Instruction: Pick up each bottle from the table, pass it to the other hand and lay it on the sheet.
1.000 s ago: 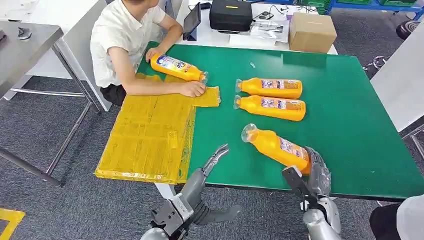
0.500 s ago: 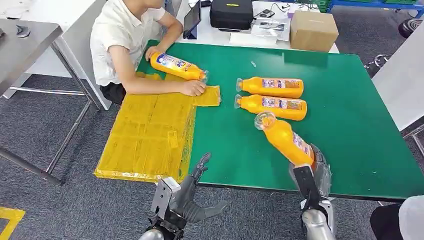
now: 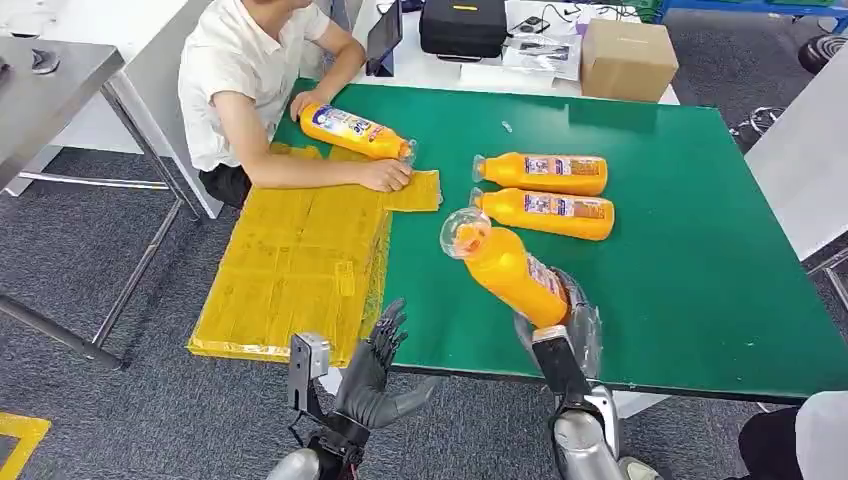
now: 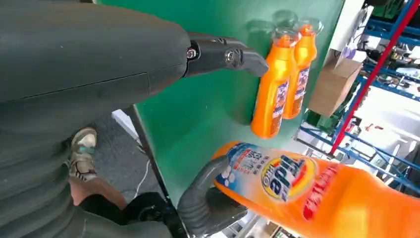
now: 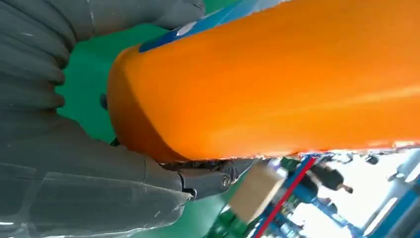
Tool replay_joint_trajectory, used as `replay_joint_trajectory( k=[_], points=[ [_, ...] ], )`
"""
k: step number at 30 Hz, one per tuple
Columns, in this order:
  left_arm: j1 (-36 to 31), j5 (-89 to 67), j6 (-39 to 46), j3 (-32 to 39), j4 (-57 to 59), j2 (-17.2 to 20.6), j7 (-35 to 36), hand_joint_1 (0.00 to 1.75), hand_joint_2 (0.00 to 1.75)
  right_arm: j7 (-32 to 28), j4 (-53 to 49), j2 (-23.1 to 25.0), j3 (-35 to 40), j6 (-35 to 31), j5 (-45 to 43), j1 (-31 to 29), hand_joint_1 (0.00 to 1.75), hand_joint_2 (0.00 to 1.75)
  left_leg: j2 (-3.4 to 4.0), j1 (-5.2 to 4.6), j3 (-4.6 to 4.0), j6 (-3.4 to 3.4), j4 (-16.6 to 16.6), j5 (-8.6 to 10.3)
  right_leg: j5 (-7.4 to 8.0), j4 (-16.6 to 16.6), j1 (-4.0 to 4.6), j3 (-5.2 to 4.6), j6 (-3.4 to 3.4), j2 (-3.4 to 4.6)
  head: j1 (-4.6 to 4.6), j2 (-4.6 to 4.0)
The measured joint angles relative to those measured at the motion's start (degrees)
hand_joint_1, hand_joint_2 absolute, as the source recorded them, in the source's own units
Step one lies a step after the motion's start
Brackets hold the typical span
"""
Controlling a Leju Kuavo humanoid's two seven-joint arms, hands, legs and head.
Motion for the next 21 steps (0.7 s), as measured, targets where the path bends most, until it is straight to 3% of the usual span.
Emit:
replay_joint_trajectory(
  k=[9, 21],
  points=[
    [-4.0, 1.8, -0.9, 0.7, 0.0, -2.9, -0.5, 0.00, 1.75, 0.4, -0.1, 1.5, 12.0, 2.7, 0.1, -0.3, 1.75, 1.75, -0.05, -0.02, -0.07, 0.01, 0.0, 0.02, 0.01, 0.0, -0.02, -0.03, 0.01, -0.02, 0.02, 0.00],
    [-5.9, 1.9, -0.3, 0.9, -3.3, -3.8, -2.7, 0.00, 1.75, 1.6, 2.9, 1.5, 18.6, 3.8, -0.1, -1.8, 1.75, 1.75, -0.04, -0.02, -0.12, 0.01, 0.0, 0.01, 0.01, 0.0, -0.02, -0.08, 0.01, -0.01, 0.02, 0.00]
  ],
)
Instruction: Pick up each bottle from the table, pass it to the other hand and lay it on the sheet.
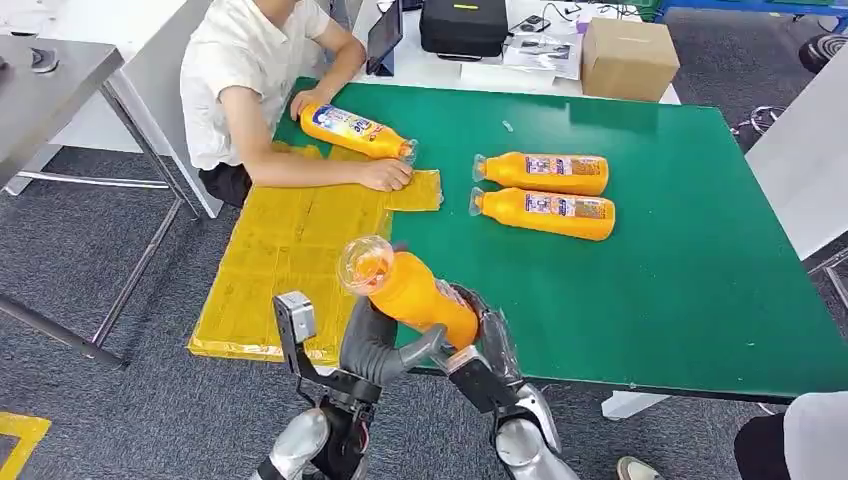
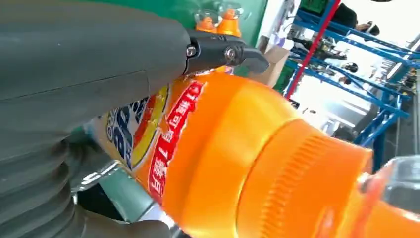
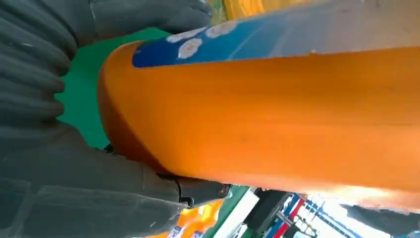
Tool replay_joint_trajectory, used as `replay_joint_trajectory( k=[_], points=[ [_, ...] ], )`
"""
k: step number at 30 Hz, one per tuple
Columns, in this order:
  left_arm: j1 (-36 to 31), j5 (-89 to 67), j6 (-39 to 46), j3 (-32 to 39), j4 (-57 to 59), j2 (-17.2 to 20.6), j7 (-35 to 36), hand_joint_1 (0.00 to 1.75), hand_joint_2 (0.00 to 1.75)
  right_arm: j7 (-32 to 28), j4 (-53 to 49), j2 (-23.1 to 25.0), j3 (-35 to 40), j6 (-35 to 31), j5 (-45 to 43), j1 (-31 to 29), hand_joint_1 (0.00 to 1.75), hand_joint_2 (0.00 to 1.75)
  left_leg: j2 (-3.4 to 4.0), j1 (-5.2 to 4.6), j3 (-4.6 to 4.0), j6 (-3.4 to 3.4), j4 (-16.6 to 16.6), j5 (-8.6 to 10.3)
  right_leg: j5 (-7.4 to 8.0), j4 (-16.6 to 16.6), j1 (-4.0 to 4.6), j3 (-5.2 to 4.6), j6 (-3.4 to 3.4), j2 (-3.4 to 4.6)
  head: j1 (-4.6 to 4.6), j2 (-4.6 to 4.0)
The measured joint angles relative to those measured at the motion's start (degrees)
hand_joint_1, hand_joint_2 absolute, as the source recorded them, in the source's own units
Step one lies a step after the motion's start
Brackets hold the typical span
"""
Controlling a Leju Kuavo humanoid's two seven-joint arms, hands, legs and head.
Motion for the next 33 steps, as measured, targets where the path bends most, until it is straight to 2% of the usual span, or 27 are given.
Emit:
replay_joint_trajectory(
  k=[13, 14, 15, 16, 21, 30, 31, 32, 33],
  points=[
    [0.0, -0.1, 0.8, 0.1, -1.3, 0.0, -1.0, 0.00, 1.75, 0.4, 1.5, 0.0, 1.1, 0.1, 0.2, -0.7, 1.75, 1.75, 0.00, 0.00, 0.00, 0.00, 0.0, 0.00, 0.00, 0.0, 0.00, 0.00, 0.00, 0.00, 0.00, 0.00],
    [0.0, -0.1, 1.0, 0.1, -1.6, 0.0, -1.0, 0.17, 1.75, 0.5, 1.9, 0.0, 1.3, 0.0, 0.2, -0.9, 1.75, 1.75, 0.00, 0.00, -0.01, 0.00, 0.0, 0.00, 0.00, 0.0, 0.00, -0.01, 0.00, 0.00, 0.00, 0.00],
    [0.1, 0.0, 1.0, 0.1, -1.9, 0.0, -1.0, 1.34, 1.75, 0.5, 2.3, 0.1, 1.5, -0.2, 0.2, -1.1, 1.75, 1.75, 0.01, 0.00, -0.01, 0.00, 0.0, 0.00, 0.00, 0.0, 0.00, -0.01, 0.00, 0.01, -0.02, 0.00],
    [0.1, 0.0, 1.0, 0.2, -2.0, 0.0, -1.0, 1.75, 1.75, 0.5, 2.6, 0.1, 1.7, -0.3, 0.3, -1.3, 1.73, 1.75, 0.02, 0.00, -0.01, 0.00, 0.0, 0.00, 0.00, 0.0, 0.00, -0.01, 0.00, 0.01, -0.02, 0.00],
    [0.0, 0.0, 2.1, 0.6, -2.4, 0.0, -1.4, 1.75, 1.75, 0.2, 4.4, 0.6, 2.6, -0.9, 0.7, -2.3, 1.73, 1.75, 0.01, 0.00, 0.00, 0.00, 0.0, 0.00, 0.00, 0.0, 0.00, -0.01, 0.00, 0.01, 0.00, 0.00],
    [-1.0, -0.2, 4.1, 1.1, -1.1, 0.0, -3.2, 1.75, 1.75, 0.1, 5.5, 0.9, 4.6, -0.9, -0.2, -3.0, 1.54, 1.75, 0.01, 0.00, -0.01, 0.00, 0.0, 0.01, 0.00, 0.0, 0.00, -0.02, 0.00, 0.01, 0.00, 0.00],
    [-1.0, -0.2, 4.1, 1.1, -1.1, 0.0, -3.3, 1.75, 1.75, 0.1, 5.5, 0.9, 4.6, -0.9, -0.3, -3.0, 1.48, 1.75, 0.01, 0.00, -0.01, 0.00, 0.0, 0.01, 0.00, 0.0, 0.00, -0.02, 0.00, 0.01, 0.00, 0.00],
    [-1.2, -0.2, 4.2, 1.1, -0.8, 0.0, -3.5, 1.75, 1.75, 0.1, 5.6, 0.9, 4.9, -0.9, -0.5, -3.0, 1.34, 1.75, 0.01, 0.00, -0.02, 0.00, 0.0, 0.01, 0.00, 0.0, 0.00, -0.03, 0.00, 0.00, 0.00, 0.00],
    [-1.4, -0.2, 4.2, 1.1, -0.6, 0.0, -3.5, 1.75, 1.75, 0.1, 5.7, 0.9, 5.0, -0.9, -0.7, -3.1, 0.93, 1.75, 0.01, 0.00, -0.02, 0.00, 0.0, 0.01, 0.00, 0.0, 0.00, -0.03, 0.00, 0.01, 0.00, 0.00]
  ],
)
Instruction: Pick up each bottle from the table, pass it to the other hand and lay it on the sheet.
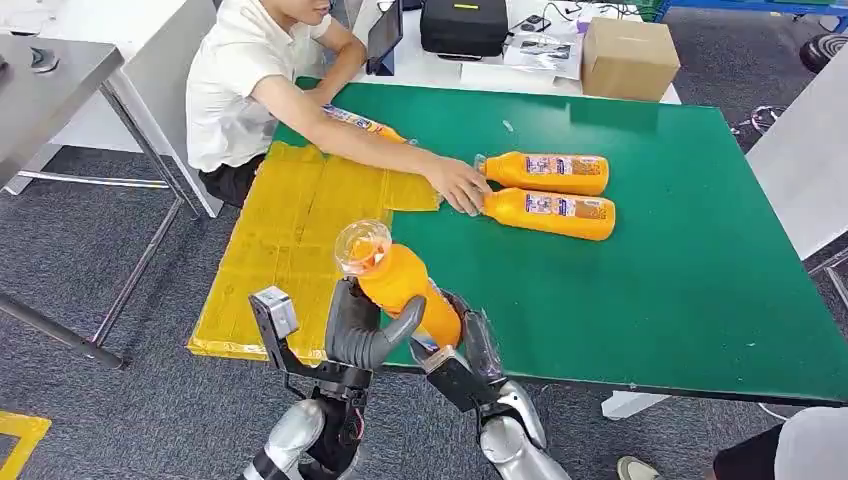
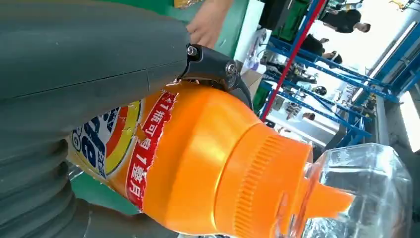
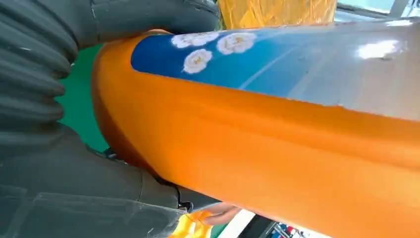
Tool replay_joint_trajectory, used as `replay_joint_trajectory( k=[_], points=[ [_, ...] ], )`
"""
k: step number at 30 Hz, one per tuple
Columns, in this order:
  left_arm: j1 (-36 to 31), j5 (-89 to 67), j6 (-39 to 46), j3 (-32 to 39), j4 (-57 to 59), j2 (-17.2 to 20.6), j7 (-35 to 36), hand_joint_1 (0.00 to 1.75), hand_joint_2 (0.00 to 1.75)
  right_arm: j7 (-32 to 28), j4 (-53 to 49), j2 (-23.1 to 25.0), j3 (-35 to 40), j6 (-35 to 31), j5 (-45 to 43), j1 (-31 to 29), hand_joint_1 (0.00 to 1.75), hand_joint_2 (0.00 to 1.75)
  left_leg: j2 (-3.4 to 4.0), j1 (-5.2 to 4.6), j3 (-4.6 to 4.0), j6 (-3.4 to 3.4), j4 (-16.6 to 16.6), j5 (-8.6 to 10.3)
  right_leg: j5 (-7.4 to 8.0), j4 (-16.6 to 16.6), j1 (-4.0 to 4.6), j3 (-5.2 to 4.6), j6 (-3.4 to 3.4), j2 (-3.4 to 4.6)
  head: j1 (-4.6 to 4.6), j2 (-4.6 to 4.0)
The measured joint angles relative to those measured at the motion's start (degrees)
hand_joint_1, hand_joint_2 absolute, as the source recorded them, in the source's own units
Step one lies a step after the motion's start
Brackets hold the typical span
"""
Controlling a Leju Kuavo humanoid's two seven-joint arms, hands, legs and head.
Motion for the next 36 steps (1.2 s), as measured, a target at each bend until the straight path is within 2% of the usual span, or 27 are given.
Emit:
replay_joint_trajectory(
  k=[1, 2, 10, 11, 23, 36],
  points=[
    [-0.1, 0.0, 0.0, 0.0, 0.1, 0.0, 0.0, 1.75, 1.75, 0.0, 0.0, 0.0, 0.2, 0.0, -0.1, 0.0, 0.30, 1.75, 0.00, 0.00, 0.00, 0.00, 0.0, 0.00, 0.00, 0.0, 0.00, 0.00, 0.00, 0.00, 0.00, 0.00],
    [-0.1, 0.0, 0.0, 0.0, 0.2, 0.0, -0.1, 1.75, 1.75, 0.0, 0.1, 0.0, 0.3, 0.0, -0.4, 0.0, 0.00, 1.75, 0.01, 0.00, 0.00, 0.00, 0.0, 0.00, 0.00, 0.0, 0.00, 0.00, 0.00, 0.00, 0.00, 0.00],
    [-0.4, -0.6, 0.0, 0.0, 0.6, 0.0, -0.3, 1.75, 1.75, -0.3, 0.2, 0.0, 1.0, -0.5, -1.6, 0.6, 0.00, 1.75, 0.00, 0.00, 0.00, 0.00, 0.0, 0.00, 0.00, 0.0, 0.00, -0.01, 0.00, 0.00, 0.02, 0.00],
    [-0.4, -0.6, 0.0, 0.0, 0.7, 0.0, -0.3, 1.75, 1.75, -0.3, 0.1, 0.0, 1.1, -0.5, -1.7, 0.8, 0.00, 0.00, 0.00, 0.00, -0.01, 0.00, 0.0, 0.00, 0.00, 0.0, 0.00, -0.01, 0.00, 0.00, 0.00, 0.00],
    [1.9, -1.6, 2.8, 1.0, -2.8, 0.3, -2.1, 1.75, 1.75, -1.6, -1.6, 0.0, 0.9, -4.8, -3.0, 3.4, 0.00, 0.00, 0.00, 0.00, -0.02, 0.00, 0.0, 0.00, 0.00, 0.0, 0.00, -0.02, 0.00, 0.00, 0.00, 0.00],
    [7.2, 4.9, 4.3, 11.4, -11.7, 0.7, -0.6, 1.75, 1.75, -1.7, -6.0, -0.5, -5.0, -9.0, -7.1, 9.1, 0.00, 0.00, 0.00, 0.00, -0.02, 0.00, 0.0, 0.00, -0.01, 0.0, 0.00, -0.02, -0.01, 0.00, 0.00, 0.00]
  ],
)
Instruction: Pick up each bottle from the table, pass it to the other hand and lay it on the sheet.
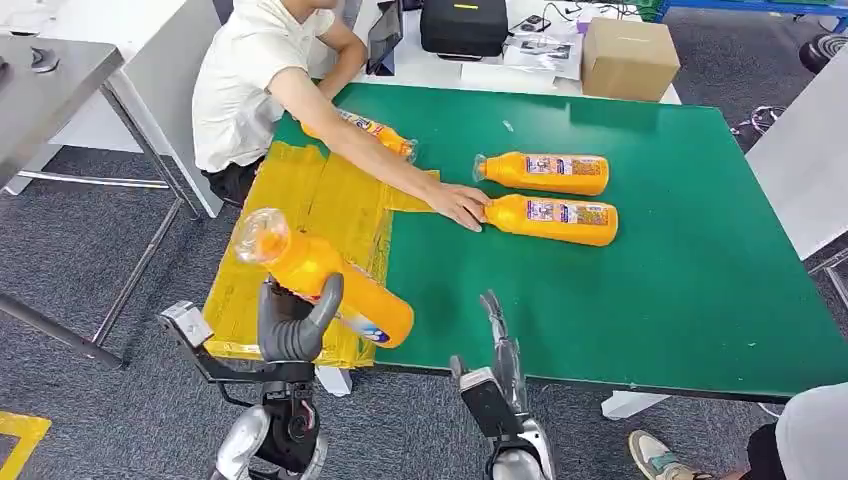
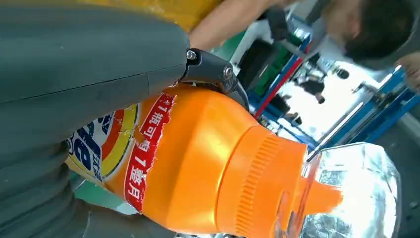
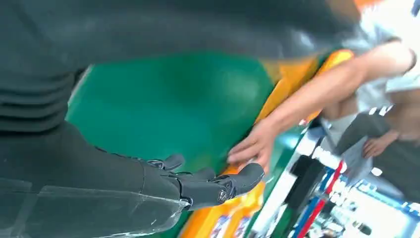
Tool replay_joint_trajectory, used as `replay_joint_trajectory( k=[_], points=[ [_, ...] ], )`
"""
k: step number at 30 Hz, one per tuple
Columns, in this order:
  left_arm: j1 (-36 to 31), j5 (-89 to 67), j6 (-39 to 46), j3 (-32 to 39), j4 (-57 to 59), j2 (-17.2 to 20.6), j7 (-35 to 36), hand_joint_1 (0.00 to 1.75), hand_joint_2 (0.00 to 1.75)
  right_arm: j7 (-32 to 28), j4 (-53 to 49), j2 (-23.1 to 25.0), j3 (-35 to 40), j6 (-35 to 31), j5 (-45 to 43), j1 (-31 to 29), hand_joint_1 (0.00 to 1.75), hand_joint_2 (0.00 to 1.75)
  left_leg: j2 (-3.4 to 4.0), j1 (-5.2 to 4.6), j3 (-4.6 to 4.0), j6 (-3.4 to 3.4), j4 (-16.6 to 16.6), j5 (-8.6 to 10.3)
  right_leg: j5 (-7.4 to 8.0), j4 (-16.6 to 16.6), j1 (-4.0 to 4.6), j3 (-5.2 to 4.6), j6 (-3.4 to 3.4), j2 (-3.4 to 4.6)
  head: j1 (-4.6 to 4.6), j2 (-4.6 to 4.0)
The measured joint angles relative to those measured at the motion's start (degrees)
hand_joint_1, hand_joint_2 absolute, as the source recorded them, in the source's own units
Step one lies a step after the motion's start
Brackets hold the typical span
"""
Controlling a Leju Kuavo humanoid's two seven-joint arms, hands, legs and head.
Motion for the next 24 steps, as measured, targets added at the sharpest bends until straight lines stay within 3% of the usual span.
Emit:
replay_joint_trajectory(
  k=[6, 11, 13, 19, 24],
  points=[
    [0.5, -2.5, 1.4, 2.1, -1.0, 0.1, -0.7, 1.75, 1.75, -0.1, -1.7, -0.2, -2.3, -0.7, -0.5, 1.4, 0.00, 0.00, 0.00, 0.00, 0.01, 0.00, 0.0, 0.00, 0.00, 0.0, 0.00, -0.01, 0.00, 0.00, 0.00, 0.00],
    [-2.5, -25.7, 16.2, 2.2, 2.4, 1.0, -8.6, 1.75, 1.75, -0.4, -3.9, -0.4, -5.6, -2.7, -0.3, 2.8, 0.00, 0.00, -0.02, 0.00, 0.02, 0.00, 0.0, 0.01, 0.01, 0.0, 0.00, 0.01, 0.00, -0.01, 0.00, 0.00],
    [-3.8, -30.5, 17.8, 2.1, 4.2, 1.2, -9.8, 1.75, 1.75, -0.4, -4.5, -0.5, -6.6, -2.8, -0.1, 3.0, 0.00, 0.00, 0.00, 0.00, 0.03, 0.00, 0.0, 0.01, 0.01, 0.0, 0.00, 0.01, 0.00, 0.00, 0.00, 0.00],
    [-9.1, -67.7, 18.4, 2.8, 16.2, 1.2, -2.5, 1.75, 1.75, -2.2, -5.4, 0.1, -9.9, -3.1, 1.4, 2.4, 0.00, 0.00, -0.02, -0.01, 0.04, 0.03, 0.0, 0.04, 0.02, 0.0, -0.01, 0.05, 0.01, -0.05, 0.02, 0.00],
    [-14.2, -86.8, 15.9, 1.6, 27.2, 1.4, 5.3, 1.75, 1.75, -3.5, -5.5, 0.9, -10.9, -1.8, 2.5, 1.1, 0.00, 0.00, 0.12, -0.01, 0.04, 0.00, 0.0, 0.07, 0.15, 0.0, 0.01, -0.02, -0.13, 0.01, 0.02, 0.00]
  ],
)
